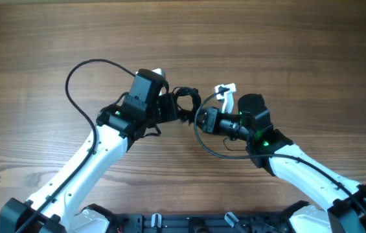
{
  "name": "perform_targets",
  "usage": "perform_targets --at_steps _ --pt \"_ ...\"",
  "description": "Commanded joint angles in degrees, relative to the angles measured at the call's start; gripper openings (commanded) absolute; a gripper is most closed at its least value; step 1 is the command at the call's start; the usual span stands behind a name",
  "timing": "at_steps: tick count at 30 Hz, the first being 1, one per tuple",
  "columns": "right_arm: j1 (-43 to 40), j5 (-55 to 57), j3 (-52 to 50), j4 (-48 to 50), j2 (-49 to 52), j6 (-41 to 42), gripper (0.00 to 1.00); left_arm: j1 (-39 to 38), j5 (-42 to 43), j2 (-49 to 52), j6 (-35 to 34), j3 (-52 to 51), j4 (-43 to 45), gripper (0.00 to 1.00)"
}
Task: Untangle cables
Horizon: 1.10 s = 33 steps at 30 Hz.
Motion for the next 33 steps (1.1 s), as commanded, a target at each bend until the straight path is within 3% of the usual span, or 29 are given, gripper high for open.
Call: perform_targets --at_steps 1,5,6,8,10,11,13,16,23,26,29,33 --pt "0.2 3.9 0.6 0.6 0.1 1.0 0.05 -0.3 11.4 0.3 12.3 0.0 0.3 0.04" --pt "0.2 7.7 0.6 -2.0 0.1 1.0 0.05 -1.8 17.0 0.3 14.3 0.0 2.4 0.04" --pt "0.2 9.4 0.6 -3.5 0.1 1.4 0.17 -2.1 20.1 0.3 14.4 0.0 3.8 0.04" --pt "0.2 11.2 0.6 -4.2 0.1 2.5 0.29 -2.1 23.8 0.3 14.4 0.0 4.7 0.04" --pt "0.2 11.3 0.6 -3.8 0.1 2.6 0.56 -2.0 21.8 0.3 14.3 0.0 4.3 0.04" --pt "0.2 11.3 0.6 -3.8 0.0 2.5 0.81 -2.0 19.6 0.3 14.1 0.0 3.9 0.04" --pt "0.0 10.1 0.6 -3.8 -0.4 2.6 0.97 -1.3 13.2 0.3 9.4 0.0 3.3 0.04" --pt "-1.7 8.4 0.6 -4.0 -2.2 2.5 1.00 1.1 6.9 0.3 4.0 0.0 3.1 0.04" --pt "-3.7 3.4 0.6 -4.8 -4.1 0.9 1.00 7.2 6.0 0.3 -1.3 0.0 3.2 0.04" --pt "-3.7 -1.6 0.6 -5.3 -4.1 -14.2 1.00 8.2 9.7 0.3 -2.2 0.0 3.6 0.04" --pt "-3.7 -1.7 0.6 -6.1 -4.1 -20.4 0.99 8.2 17.9 0.3 3.1 0.0 4.9 0.04" --pt "-4.0 5.7 0.6 -7.7 -4.1 -20.9 1.00 8.2 29.5 0.3 17.8 0.0 3.4 0.04"
